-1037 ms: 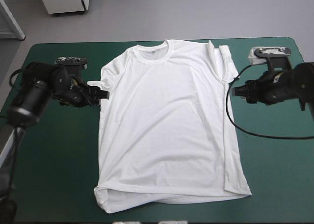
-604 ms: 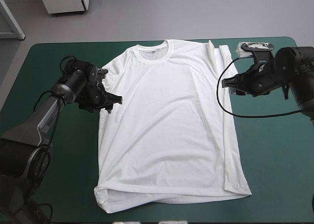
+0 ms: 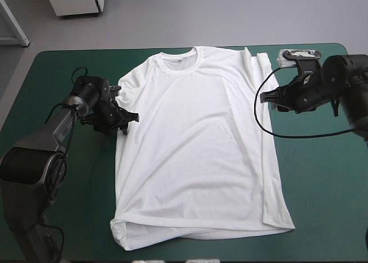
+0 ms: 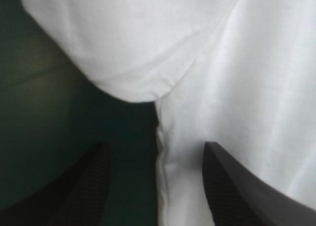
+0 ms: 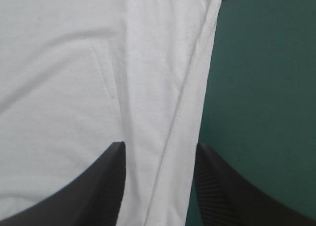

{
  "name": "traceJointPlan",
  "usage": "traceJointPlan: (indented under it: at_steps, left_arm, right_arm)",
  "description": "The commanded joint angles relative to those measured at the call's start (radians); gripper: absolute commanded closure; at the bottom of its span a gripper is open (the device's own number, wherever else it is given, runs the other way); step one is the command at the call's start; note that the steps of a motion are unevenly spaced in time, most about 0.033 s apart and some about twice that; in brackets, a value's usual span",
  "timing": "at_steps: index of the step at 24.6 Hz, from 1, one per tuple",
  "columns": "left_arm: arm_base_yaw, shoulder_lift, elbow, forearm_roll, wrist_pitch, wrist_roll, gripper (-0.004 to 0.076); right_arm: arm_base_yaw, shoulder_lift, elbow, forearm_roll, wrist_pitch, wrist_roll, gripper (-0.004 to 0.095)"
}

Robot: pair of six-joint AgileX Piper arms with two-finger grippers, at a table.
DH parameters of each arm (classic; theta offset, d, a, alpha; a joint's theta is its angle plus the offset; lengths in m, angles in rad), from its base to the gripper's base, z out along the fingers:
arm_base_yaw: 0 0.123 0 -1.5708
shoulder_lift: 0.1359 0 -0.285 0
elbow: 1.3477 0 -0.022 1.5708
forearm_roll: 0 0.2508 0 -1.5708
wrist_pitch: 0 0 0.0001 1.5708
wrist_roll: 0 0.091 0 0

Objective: Fold the cloth

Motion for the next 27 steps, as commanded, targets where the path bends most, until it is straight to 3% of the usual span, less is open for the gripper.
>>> traceJointPlan:
  at_steps: [1,3,5,6,27]
  left_arm:
    - [-0.001,-0.007,-0.031,-0.012,-0.010,0.000,0.0345]
    - [-0.009,0.015,-0.031,-0.012,-0.012,0.007,0.0454]
    - [-0.022,0.025,-0.031,-0.012,-0.020,0.038,0.0686]
    - [-0.028,0.025,-0.031,-0.012,-0.029,0.051,0.0728]
    - [-0.031,0.021,-0.031,-0.063,-0.047,0.087,0.0733]
  right_arm:
    - [-0.005,-0.028,-0.033,-0.006,-0.032,-0.009,0.0490]
    - [-0.005,-0.026,-0.033,-0.007,-0.056,-0.009,0.0490]
    - [-0.005,-0.016,-0.034,-0.007,-0.111,-0.019,0.0490]
    - [-0.005,0.004,-0.038,-0.007,-0.128,-0.035,0.0489]
    - [-0.005,0.540,-0.325,-0.099,-0.037,-0.042,0.0484]
